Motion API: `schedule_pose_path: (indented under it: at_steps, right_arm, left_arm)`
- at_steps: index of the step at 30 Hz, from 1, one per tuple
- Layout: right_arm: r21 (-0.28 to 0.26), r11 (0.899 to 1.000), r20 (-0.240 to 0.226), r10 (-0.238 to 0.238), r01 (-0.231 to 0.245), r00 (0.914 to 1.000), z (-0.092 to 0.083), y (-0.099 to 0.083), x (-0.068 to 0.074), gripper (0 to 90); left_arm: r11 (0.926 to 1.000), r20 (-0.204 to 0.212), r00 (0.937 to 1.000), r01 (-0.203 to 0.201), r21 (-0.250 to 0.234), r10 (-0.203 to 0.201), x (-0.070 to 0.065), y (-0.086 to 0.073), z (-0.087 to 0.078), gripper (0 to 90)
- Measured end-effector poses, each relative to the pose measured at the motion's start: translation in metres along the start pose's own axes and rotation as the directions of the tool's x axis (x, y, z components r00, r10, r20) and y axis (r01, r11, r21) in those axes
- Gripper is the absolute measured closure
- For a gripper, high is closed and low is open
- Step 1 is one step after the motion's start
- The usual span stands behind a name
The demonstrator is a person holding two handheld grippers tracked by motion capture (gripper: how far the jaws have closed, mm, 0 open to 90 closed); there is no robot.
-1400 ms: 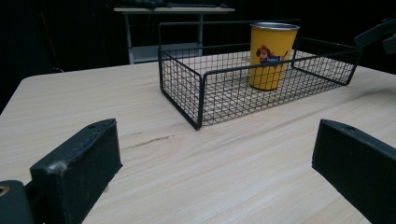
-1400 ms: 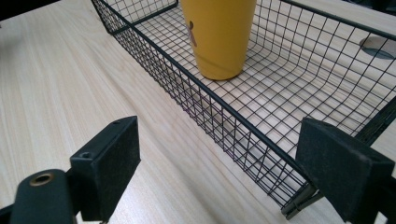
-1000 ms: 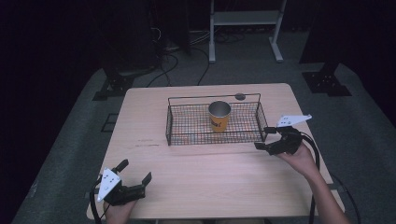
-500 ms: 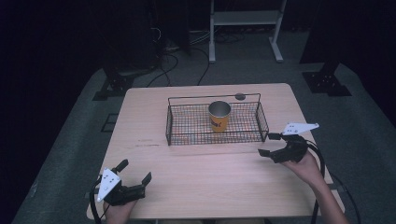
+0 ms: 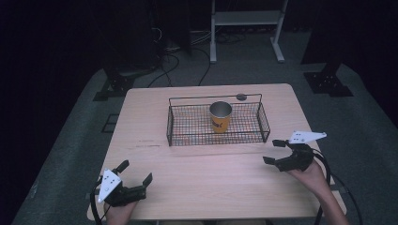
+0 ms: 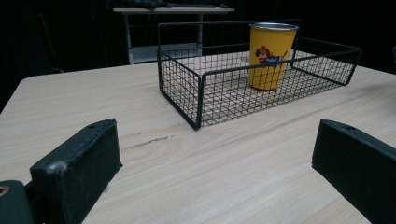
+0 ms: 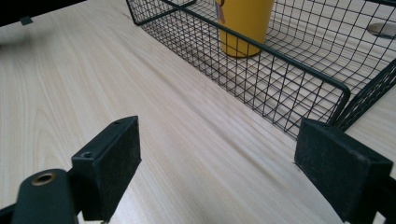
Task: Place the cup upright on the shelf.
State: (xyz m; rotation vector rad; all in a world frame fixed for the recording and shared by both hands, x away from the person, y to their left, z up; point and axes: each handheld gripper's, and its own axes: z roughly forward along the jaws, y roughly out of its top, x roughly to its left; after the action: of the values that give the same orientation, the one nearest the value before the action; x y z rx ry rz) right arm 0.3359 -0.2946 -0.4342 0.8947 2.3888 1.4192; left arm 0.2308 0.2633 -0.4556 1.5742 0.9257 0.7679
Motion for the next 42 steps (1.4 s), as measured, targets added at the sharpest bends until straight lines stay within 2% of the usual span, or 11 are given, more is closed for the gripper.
schedule_pose_path:
  at_steps: [33,38,42]
  right_arm:
    - [-0.039,0.998,-0.003,0.042,-0.042,0.9991,-0.022,-0.043,0.016,13.7]
    - [-0.058,0.997,0.001,0.054,-0.054,0.9985,-0.028,-0.050,0.017,13.7]
    - [-0.094,0.992,0.007,0.084,-0.083,0.9965,-0.034,-0.060,0.020,13.7]
  left_arm:
    - [1.0000,-0.002,1.0000,-0.001,0.000,0.001,-0.001,0.000,0.000,0.1]
    - [1.0000,0.000,1.0000,-0.001,0.001,0.001,-0.001,0.000,0.000,0.1]
    - [1.0000,0.000,1.0000,0.000,0.000,0.000,-0.001,0.000,0.000,0.1]
